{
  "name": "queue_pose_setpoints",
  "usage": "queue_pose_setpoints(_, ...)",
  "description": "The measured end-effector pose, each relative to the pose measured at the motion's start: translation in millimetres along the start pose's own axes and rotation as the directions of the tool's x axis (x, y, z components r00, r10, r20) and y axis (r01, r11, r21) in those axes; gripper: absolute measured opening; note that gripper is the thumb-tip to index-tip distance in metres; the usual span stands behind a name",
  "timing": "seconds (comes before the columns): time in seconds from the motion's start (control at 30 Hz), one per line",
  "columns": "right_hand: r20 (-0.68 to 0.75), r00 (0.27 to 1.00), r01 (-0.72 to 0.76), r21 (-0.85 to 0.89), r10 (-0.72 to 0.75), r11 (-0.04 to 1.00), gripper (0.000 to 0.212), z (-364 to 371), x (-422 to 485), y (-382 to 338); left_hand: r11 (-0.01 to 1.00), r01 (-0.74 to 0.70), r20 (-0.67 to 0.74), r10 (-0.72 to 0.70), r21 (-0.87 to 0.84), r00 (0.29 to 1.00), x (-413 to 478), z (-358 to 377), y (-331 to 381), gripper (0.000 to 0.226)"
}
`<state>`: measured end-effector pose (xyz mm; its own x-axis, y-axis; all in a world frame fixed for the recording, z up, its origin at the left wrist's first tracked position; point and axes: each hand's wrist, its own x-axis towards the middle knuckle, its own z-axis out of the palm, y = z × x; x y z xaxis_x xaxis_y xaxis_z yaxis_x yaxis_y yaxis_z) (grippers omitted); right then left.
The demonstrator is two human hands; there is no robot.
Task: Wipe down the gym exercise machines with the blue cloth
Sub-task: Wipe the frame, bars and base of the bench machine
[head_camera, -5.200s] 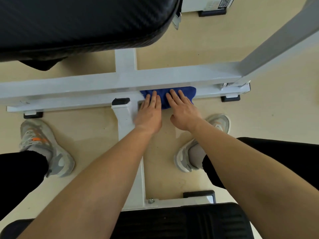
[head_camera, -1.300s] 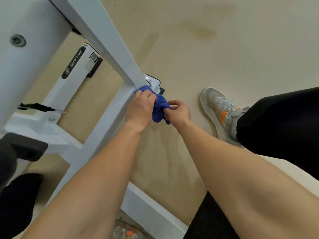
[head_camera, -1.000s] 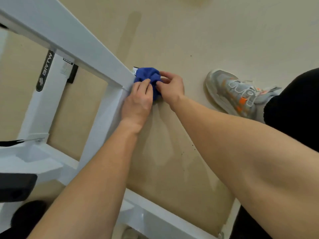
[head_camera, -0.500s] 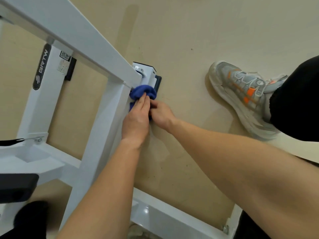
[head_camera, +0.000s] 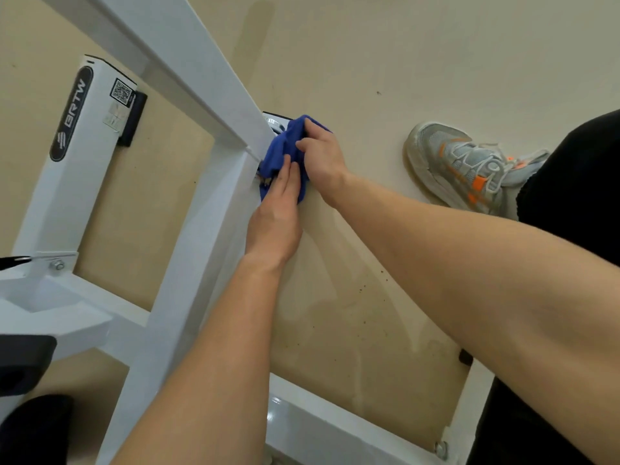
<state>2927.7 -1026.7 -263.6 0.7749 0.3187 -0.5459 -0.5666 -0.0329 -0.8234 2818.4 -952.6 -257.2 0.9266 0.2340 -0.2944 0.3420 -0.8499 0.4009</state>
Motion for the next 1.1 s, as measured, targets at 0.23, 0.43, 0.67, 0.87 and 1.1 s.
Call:
queue_pose_setpoints(0.23,0.061,0.998,-0.028,-0.046,0.031,0.999,0.057,3,-2,25,0.997,-0.031,-0.017,0.03,-0.077,0.999,-7,4,-9,0.064)
queue_pose_setpoints(0.43,0.082,0.99,-0.108,-0.11,0.117,0.988,0.078,32,-44,69,0.993,0.035,0.009,-0.036,0.11,0.999,-53,-3,-37,0.06)
queue_pose_setpoints(0.67,0.153,0.96,-0.197,-0.22,0.233,0.955,0.038,57,-121,118,0.975,0.193,0.062,-0.201,0.113,0.978,-128,1,-48,0.061)
queue_pose_setpoints(0.87,0.179,0.943,-0.275,-0.052,0.28,0.96,0.036,59,-141,109,0.931,0.343,0.055,-0.352,0.129,0.935,-172,7,-62,0.059)
queue_pose_setpoints(1.1,0.143,0.973,-0.158,-0.171,0.184,0.973,0.036,59,-135,105,0.918,0.389,-0.181,-0.371,0.079,0.911,-172,4,-28,0.035)
